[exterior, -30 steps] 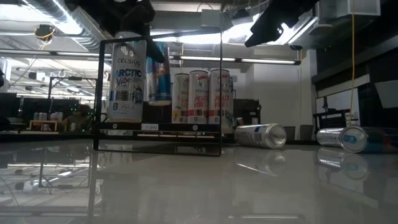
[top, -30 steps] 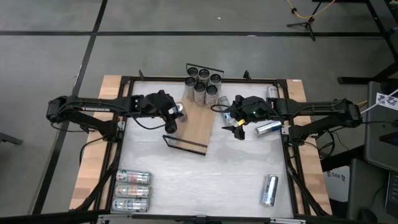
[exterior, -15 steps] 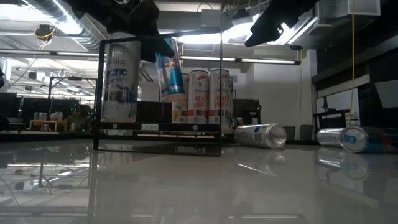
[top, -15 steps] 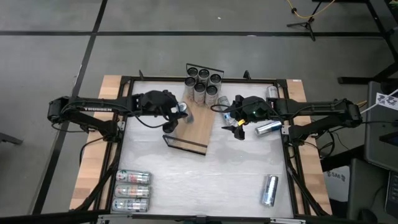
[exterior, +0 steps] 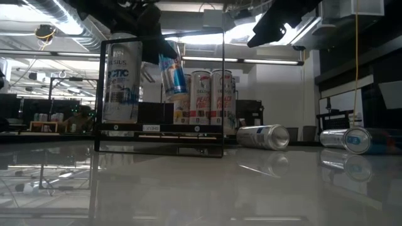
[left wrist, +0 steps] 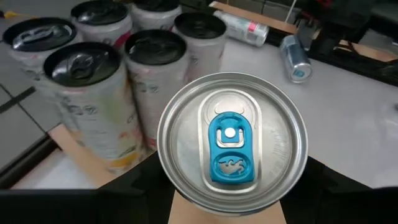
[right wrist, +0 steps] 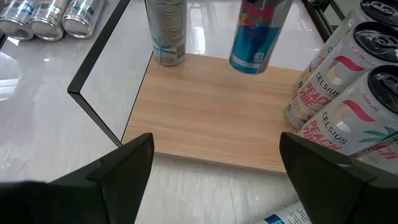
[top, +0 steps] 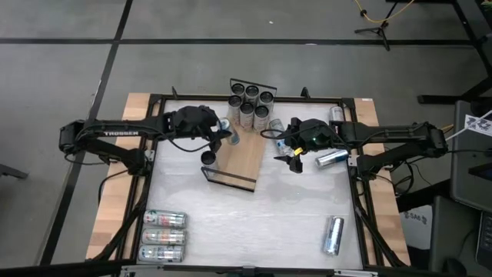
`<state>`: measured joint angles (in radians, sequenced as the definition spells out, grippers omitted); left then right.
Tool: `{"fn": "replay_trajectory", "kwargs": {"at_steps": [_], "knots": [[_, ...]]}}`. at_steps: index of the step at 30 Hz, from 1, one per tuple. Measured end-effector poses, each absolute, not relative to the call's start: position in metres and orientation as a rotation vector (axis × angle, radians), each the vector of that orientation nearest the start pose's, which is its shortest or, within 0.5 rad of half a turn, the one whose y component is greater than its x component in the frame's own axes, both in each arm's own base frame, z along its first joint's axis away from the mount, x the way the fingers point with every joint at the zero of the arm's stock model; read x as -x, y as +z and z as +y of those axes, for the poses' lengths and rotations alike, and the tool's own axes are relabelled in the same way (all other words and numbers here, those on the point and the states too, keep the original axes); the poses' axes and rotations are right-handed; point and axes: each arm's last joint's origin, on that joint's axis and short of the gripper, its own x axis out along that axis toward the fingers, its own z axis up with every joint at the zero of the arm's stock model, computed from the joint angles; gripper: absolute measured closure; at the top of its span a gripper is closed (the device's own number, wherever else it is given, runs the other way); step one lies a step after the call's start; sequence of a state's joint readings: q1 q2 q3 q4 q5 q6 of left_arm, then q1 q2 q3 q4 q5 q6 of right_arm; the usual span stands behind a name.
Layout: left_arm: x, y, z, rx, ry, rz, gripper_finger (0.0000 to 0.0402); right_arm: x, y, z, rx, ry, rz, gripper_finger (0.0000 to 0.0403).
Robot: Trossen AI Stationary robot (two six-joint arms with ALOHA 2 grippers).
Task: Place canned beverage on shelf
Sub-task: Adjust the silver soda can
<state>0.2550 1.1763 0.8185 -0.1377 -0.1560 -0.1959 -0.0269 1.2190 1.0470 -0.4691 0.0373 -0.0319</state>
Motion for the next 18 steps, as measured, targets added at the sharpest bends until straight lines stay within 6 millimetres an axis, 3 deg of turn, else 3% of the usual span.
{"fn": "replay_trajectory", "kwargs": {"at_steps": [6,18], "knots": [[-0.2372,0.2657,0.0805,0.184,0.429,0.546,0.0196,-0.258,0.3107,-0.008,0.034,-0.052,0.642,0.0059],[-0.2348,0.2622,0.081,0.138,0.414,0.599,0.0196,-0.258,0.3107,-0.0079,0.034,-0.052,0.642,0.0059]]}}
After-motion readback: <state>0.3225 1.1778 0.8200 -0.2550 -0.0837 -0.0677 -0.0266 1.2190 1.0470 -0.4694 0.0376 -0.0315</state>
